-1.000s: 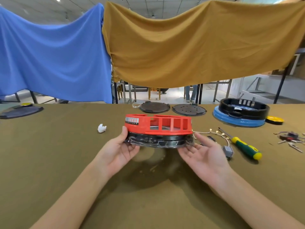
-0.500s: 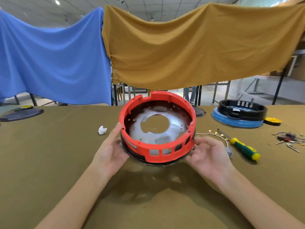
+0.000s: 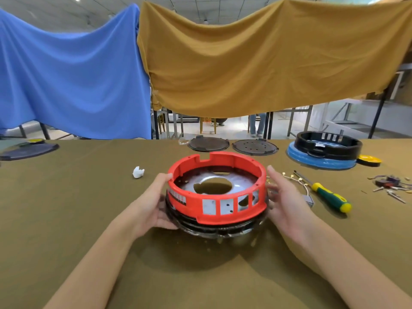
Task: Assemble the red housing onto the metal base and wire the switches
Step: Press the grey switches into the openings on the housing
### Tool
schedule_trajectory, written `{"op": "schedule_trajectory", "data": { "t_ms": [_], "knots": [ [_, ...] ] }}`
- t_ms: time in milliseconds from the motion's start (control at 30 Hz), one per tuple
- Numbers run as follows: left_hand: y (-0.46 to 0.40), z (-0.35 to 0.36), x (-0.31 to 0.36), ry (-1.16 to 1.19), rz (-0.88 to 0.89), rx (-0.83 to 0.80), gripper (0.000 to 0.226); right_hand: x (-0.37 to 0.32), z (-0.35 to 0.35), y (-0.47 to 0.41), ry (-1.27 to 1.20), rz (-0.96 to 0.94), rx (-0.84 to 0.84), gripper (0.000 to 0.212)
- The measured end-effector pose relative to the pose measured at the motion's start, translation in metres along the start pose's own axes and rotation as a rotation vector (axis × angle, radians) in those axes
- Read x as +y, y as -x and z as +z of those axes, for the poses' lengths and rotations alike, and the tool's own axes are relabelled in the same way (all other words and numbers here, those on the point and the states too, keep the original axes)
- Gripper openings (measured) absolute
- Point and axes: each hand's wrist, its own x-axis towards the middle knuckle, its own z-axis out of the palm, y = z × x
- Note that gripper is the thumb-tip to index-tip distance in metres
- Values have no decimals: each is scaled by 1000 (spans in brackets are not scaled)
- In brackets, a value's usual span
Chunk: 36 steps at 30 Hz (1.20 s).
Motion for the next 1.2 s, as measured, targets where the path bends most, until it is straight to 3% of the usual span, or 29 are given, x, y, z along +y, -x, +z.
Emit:
{"op": "schedule_trajectory", "data": {
  "t_ms": [167, 300, 367, 500, 667, 833, 933, 1200],
  "knots": [
    [-6, -5, -5, -336, 82, 214, 87, 5, -1, 0, 594, -189, 243, 31],
    [-9, -6, -8, -624, 192, 418, 89, 5, -4, 0, 675, -493, 345, 13],
    [-11, -5, -10, -654, 344, 514, 76, 5, -3, 0, 607, -596, 299, 21],
    [-8, 5, -8, -528, 534, 539, 51, 1, 3, -1, 382, -584, 131, 36],
    [-15, 5, -14, -418, 518, 468, 41, -5, -4, -7, 229, -492, 127, 31],
    [-20, 5, -16, -362, 517, 440, 37, -12, -12, -7, -356, -274, -106, 32],
    [-20, 5, -16, -330, 514, 424, 38, -16, -16, -3, -616, -164, -294, 21],
    [-20, 5, -17, -320, 522, 407, 39, -18, -19, 2, -712, -95, -435, 17]
  ]
}}
